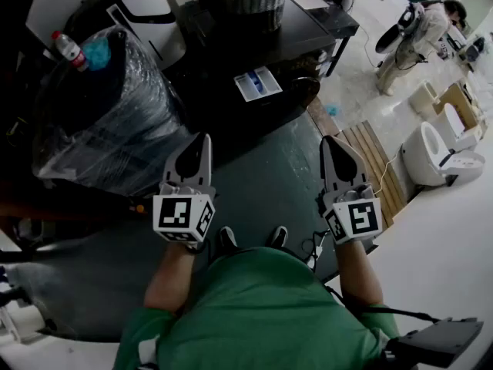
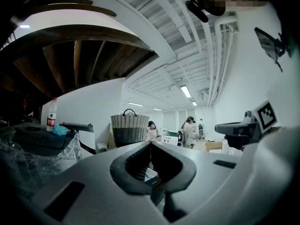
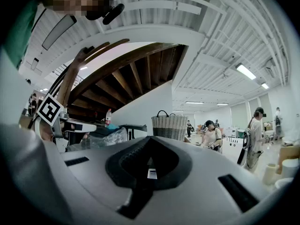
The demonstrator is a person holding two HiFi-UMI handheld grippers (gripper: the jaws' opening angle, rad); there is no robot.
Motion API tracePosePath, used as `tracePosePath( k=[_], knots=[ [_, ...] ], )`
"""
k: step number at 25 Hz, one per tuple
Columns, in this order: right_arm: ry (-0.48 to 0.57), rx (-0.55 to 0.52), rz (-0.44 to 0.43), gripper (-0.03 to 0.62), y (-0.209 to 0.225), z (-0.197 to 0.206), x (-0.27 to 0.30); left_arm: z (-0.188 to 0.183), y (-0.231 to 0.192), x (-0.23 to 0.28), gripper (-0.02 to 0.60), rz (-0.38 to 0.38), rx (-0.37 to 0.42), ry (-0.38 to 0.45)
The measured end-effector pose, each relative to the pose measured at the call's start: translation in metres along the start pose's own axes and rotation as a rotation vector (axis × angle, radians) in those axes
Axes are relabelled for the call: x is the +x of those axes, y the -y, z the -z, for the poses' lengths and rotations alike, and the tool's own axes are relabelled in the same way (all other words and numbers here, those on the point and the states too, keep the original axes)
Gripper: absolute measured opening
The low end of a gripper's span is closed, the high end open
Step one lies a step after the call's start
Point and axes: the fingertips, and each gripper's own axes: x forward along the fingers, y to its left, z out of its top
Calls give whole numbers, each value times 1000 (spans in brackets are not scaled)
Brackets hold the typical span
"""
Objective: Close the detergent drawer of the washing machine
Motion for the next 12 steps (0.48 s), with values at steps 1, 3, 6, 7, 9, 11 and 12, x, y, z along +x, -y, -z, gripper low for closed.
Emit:
tracePosePath(
  k=[1, 3, 6, 7, 9, 11, 12],
  knots=[
    [4, 0, -4, 16, -1, -1, -1, 0, 2, -1, 20, -1, -1, 0],
    [11, 1, -9, 17, -1, -3, -2, 1, 5, -1, 20, -2, -3, -1],
    [7, 2, -12, 17, 2, -1, -3, 2, 9, 0, 20, -5, -2, -3],
    [3, 4, -14, 17, 3, 1, -3, 2, 10, 1, 20, -7, -1, -3],
    [0, 17, -19, 16, 6, 4, -3, 4, 12, 2, 20, -13, 1, -5],
    [1, 45, -22, 15, 13, 10, -3, 7, 16, 5, 20, -23, 2, -9],
    [0, 60, -23, 17, 18, 14, -4, 8, 20, 7, 20, -30, -1, -9]
  ],
)
